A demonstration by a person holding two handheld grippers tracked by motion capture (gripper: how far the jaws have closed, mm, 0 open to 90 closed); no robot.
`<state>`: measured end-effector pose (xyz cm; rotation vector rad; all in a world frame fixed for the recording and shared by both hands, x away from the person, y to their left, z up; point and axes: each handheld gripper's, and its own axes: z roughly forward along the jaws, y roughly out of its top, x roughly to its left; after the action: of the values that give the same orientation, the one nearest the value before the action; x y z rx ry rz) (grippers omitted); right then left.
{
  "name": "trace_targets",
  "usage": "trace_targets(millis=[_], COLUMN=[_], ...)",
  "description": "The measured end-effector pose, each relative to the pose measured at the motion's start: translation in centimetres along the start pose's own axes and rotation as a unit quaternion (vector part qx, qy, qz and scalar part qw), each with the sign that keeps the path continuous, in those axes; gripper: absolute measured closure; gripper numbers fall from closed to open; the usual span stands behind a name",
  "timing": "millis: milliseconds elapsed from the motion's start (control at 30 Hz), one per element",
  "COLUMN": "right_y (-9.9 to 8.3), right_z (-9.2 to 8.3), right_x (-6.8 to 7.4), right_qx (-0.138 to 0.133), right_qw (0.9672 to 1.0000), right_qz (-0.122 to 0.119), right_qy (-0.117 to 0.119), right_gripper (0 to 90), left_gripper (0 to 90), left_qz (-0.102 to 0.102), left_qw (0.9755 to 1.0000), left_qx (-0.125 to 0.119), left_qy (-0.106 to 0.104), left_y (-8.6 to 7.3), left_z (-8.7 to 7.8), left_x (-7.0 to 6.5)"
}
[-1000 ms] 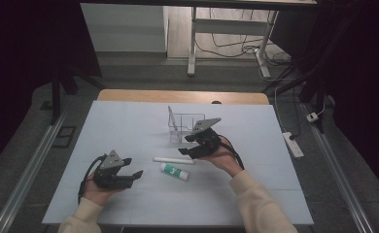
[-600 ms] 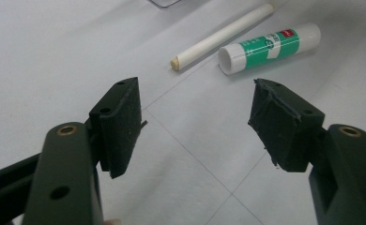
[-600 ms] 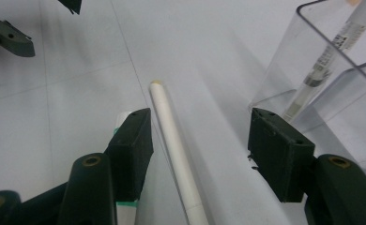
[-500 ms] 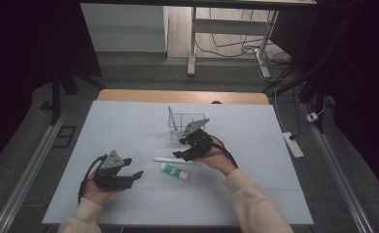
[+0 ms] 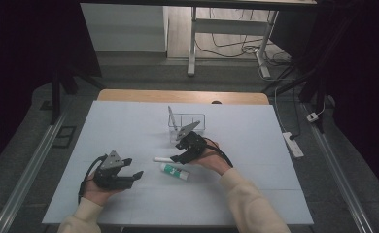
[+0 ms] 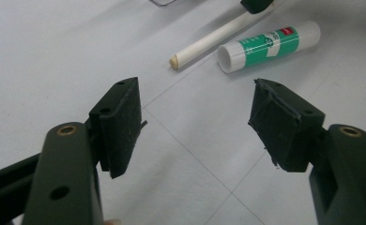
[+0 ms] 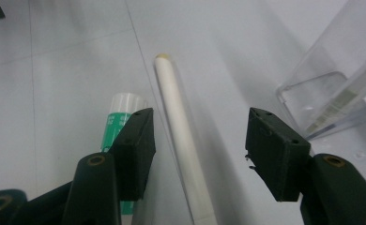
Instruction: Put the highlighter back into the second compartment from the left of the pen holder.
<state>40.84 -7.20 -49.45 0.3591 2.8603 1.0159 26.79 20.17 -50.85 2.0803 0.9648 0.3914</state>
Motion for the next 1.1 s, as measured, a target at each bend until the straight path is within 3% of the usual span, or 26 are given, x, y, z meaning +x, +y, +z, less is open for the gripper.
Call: trace_targets(millis=[533,933,1100], right_y=[0.0,0.5,0.6], right_z=[2.1,3.0,3.1], right_x=[0.3,0.4,0.4], right_qx=[0.048,0.071,0.077], right_qw=[0.9983,0.9945,0.9928], right_qz=[-0.029,-0.071,-0.083], right_qy=[0.013,0.029,0.038], right_gripper=[56.9,74.5,77.4], left_gripper=[33.7,33.7,33.7], left_qz=[-0.001,-0.002,-0.002], left_qw=[1.0,1.0,1.0], left_qx=[0.003,0.004,0.004], left_qy=[-0.003,-0.003,-0.003], left_y=[-0.1,-0.1,-0.1], left_z=[0.1,0.0,0.0], left_x=[0.1,0.2,0.2])
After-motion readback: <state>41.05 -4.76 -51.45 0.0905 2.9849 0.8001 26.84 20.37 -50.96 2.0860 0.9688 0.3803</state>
